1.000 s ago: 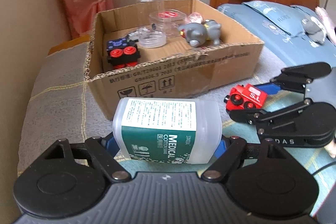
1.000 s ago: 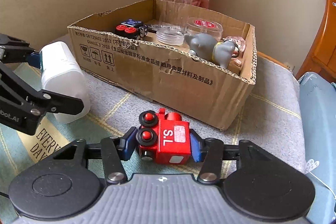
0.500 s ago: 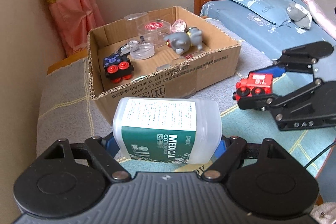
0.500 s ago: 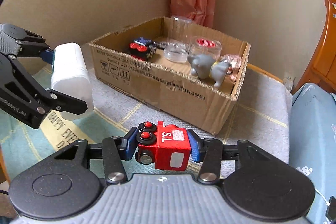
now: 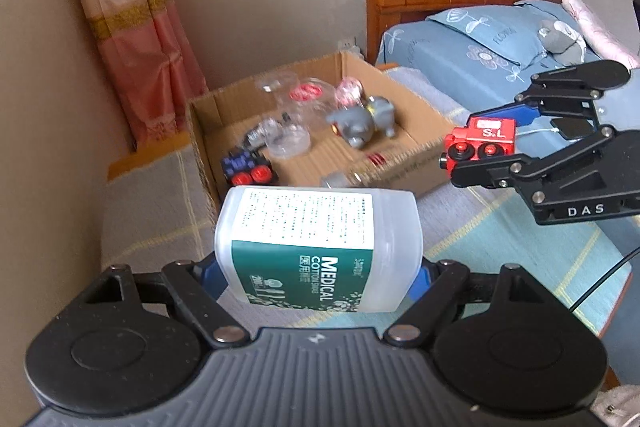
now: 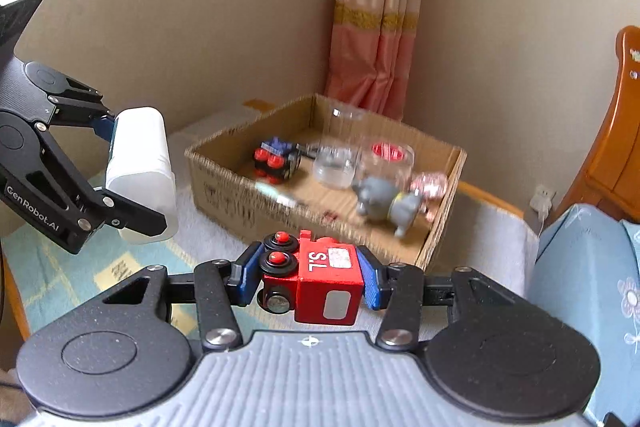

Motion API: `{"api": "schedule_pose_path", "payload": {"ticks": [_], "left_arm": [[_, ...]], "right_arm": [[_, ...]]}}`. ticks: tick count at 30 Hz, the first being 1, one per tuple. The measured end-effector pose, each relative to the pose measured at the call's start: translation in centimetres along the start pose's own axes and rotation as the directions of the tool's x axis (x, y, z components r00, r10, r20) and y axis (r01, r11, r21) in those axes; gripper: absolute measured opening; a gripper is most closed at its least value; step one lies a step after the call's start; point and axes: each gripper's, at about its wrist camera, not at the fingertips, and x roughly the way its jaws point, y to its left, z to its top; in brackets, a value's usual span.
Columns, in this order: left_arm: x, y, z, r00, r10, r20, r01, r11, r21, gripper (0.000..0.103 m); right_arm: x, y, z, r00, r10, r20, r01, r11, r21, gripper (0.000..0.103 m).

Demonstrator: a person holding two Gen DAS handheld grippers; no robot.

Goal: Organize rigid objects
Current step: 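Carry the bottle and car over the cardboard box and open both tools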

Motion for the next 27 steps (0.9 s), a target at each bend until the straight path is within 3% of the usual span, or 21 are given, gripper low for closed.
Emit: {"api": "schedule_pose_path", "payload": {"ticks": [10,20,22,24,27], "left_arm": [[2.5,3.2,3.5,0.999,0.046,0.009,-0.046,0.999,0.003,0.082],[5.8,6.3,6.1,0.998,0.064,-0.009,-0.064,0.998,-0.022,0.082],[6.3,6.6,6.6,0.998,0.064,-0.011,-0.064,0.998,-0.024,0.082],[6.9,6.8,6.9,0.998,0.058,-0.015,-0.059,0.998,-0.017,0.082],[7.7,6.7,7.5,0.998,0.062,-0.021,-0.061,0.998,0.021,0.082]], "right_arm": [[3.1,-1.7,4.1,0.998,0.015,0.062,-0.02,0.998,0.065,0.054],[8.8,-1.2,5.7,0.999,0.008,0.045,-0.012,0.996,0.09,0.054],[9.2,-1.4,5.7,0.999,0.001,0.052,-0.006,0.994,0.108,0.06],[9.3,-1.4,5.6,0.998,-0.011,0.063,0.003,0.993,0.121,0.084],[8.8,-1.3,5.4,0.996,-0.009,0.084,-0.001,0.992,0.125,0.09]]}}
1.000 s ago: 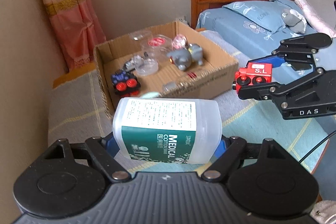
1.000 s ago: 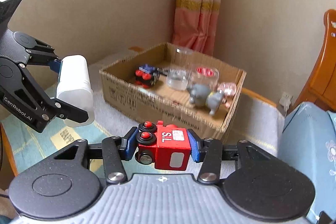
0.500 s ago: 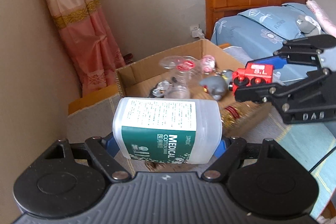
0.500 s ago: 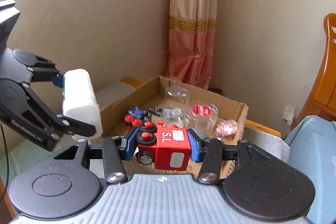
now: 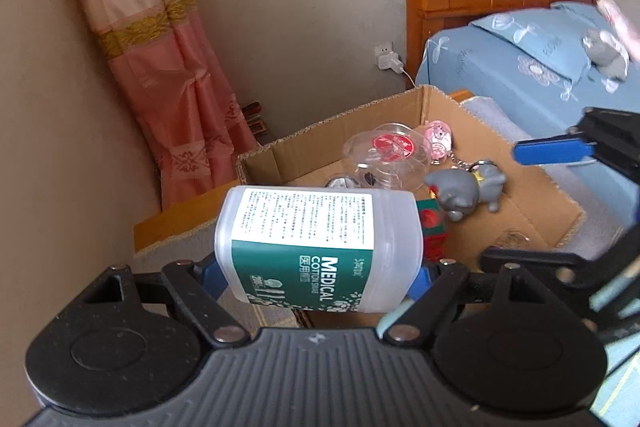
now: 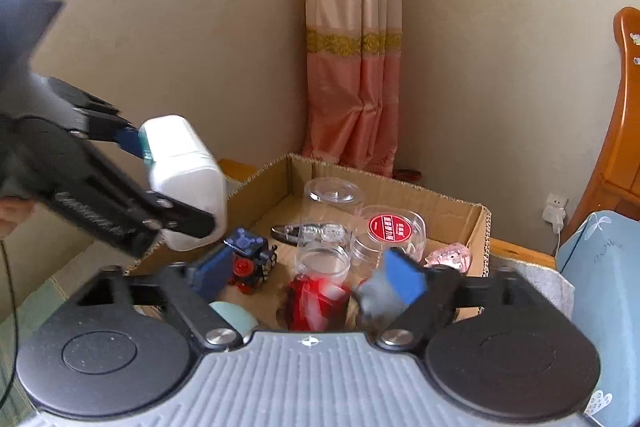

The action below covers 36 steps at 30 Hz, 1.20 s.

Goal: Organize rigid objects

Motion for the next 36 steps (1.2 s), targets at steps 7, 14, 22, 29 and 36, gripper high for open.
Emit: {"api": "schedule_pose_path", "payload": {"ticks": [7,14,22,29,36], "left_arm": [[2.7,-0.6,2.0,0.999,0.035,-0.02,-0.033,0.993,0.114,0.083],[6.1,-0.5,3.6,0.996,0.072,-0.051,-0.062,0.982,0.177,0.085],[5.2,-0.9,3.4,0.997,0.079,0.011,-0.08,0.988,0.135,0.091],[2.3,-0.1,4.0,0.992,0.105,0.074,-0.111,0.991,0.078,0.097],[0.4,-0.1,3.3,0.992,0.103,0.069,-0.105,0.994,0.03,0.097]], "right_arm": [[-1.4,-0.2,-0.6,1.0,-0.016,0.009,0.016,1.0,0.012,0.091],[-2.8,-0.1,-1.2,0.999,-0.033,0.019,0.032,0.999,0.025,0.091],[-3.7,0.0,-1.7,0.999,-0.038,0.027,0.036,0.998,0.042,0.095],[-4.7,0.8,-1.8,0.999,-0.019,0.044,0.017,0.998,0.059,0.096],[-5.9,1.6,-2.0,0.998,-0.009,0.058,0.006,0.999,0.048,0.099]]}}
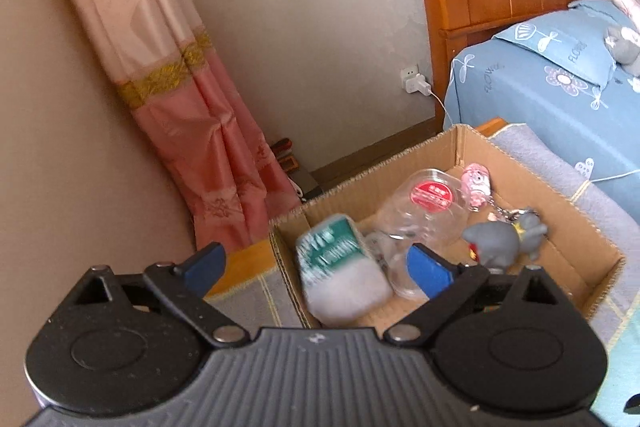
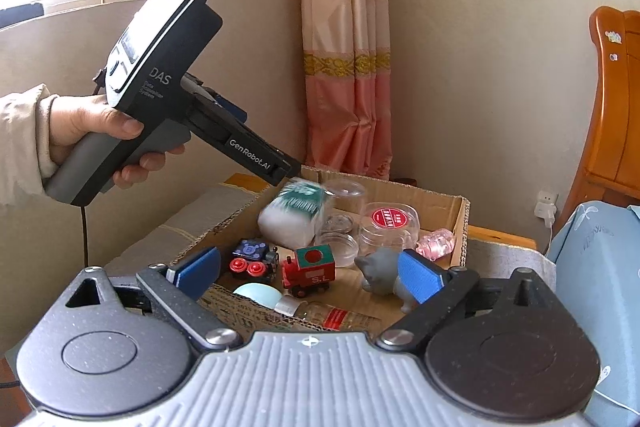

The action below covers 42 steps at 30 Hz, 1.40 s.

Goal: Organize rigid objects

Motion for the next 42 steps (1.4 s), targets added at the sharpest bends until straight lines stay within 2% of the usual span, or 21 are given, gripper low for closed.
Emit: {"api": "schedule_pose_path", "payload": {"ticks": [5,9,13,17,21,30,35,42], "left_arm": [[-2.4,-0.3,-2.0,0.999,-0.035,0.007,0.035,0.996,-0.087,0.097],[-5.2,-1.4,-4.8,0.999,-0.048,0.024,0.051,0.987,-0.155,0.101],[-8.3,-3.0,-8.2,0.999,-0.008,0.037,0.016,0.976,-0.219,0.102],[-10.2,-4.6,-11.1,0.999,0.034,-0.027,-0.041,0.954,-0.297,0.102],[-11.8,-6.3,-13.2,0.993,0.089,-0.077,-0.11,0.934,-0.339,0.102],[-15.1,-9.4,-14.2,0.987,0.131,-0.096,-0.155,0.931,-0.329,0.101],[-17.0,-9.6,-14.0,0.987,0.148,-0.068,-0.162,0.931,-0.327,0.101],[-17.7,-9.1,-13.7,0.989,0.129,-0.074,-0.147,0.92,-0.362,0.102]], "right_arm": [[-0.8,0.5,-0.1,1.0,-0.015,-0.016,0.015,1.0,0.008,0.103],[-0.8,0.7,-0.3,0.991,-0.102,-0.092,0.106,0.994,0.037,0.103],[-0.8,0.3,-1.3,0.969,-0.169,-0.181,0.191,0.975,0.111,0.103],[-1.2,0.7,-3.0,0.945,-0.217,-0.245,0.258,0.955,0.149,0.103],[-2.4,1.7,-4.8,0.931,-0.226,-0.289,0.283,0.942,0.177,0.103],[-6.3,3.2,-5.7,0.921,-0.256,-0.293,0.322,0.924,0.205,0.103],[-7.9,3.5,-5.3,0.925,-0.272,-0.266,0.331,0.92,0.209,0.103],[-8.9,3.9,-4.5,0.925,-0.29,-0.244,0.34,0.919,0.199,0.103]]}}
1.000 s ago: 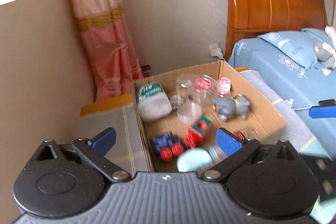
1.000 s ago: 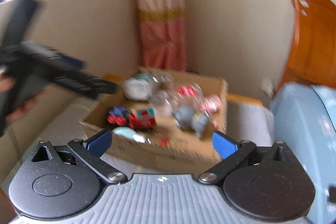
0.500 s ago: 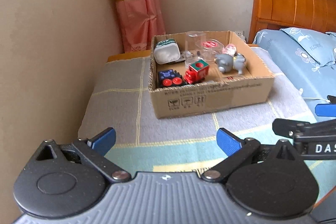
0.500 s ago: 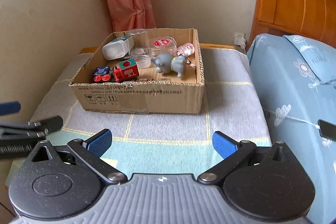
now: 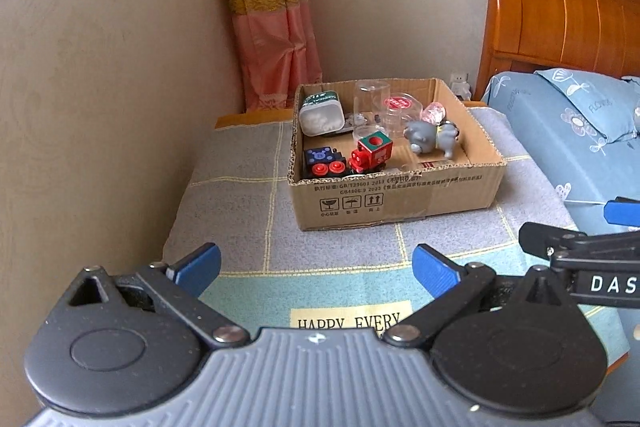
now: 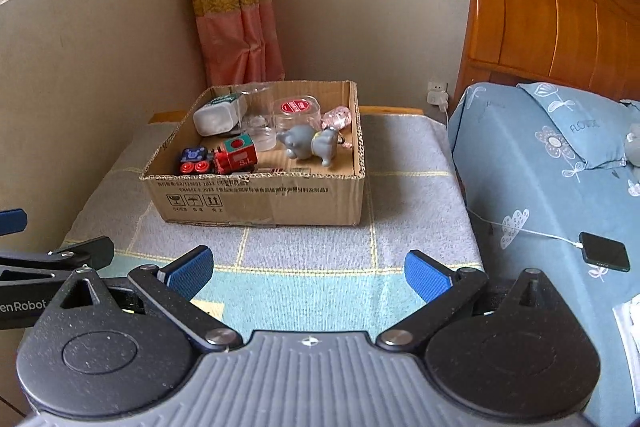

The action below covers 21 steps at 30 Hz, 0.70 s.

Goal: Organize rigid objects

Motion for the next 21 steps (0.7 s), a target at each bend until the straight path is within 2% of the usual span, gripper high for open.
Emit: {"api": "schedule_pose_path", "payload": {"ticks": [21], "left_arm": [[1.2,-0.1,0.3,1.0,0.023,-0.017,-0.023,1.0,-0.014,0.101]], "right_arm": [[1.2,0.0,0.3,1.0,-0.016,-0.02,0.016,1.0,-0.011,0.103]]}}
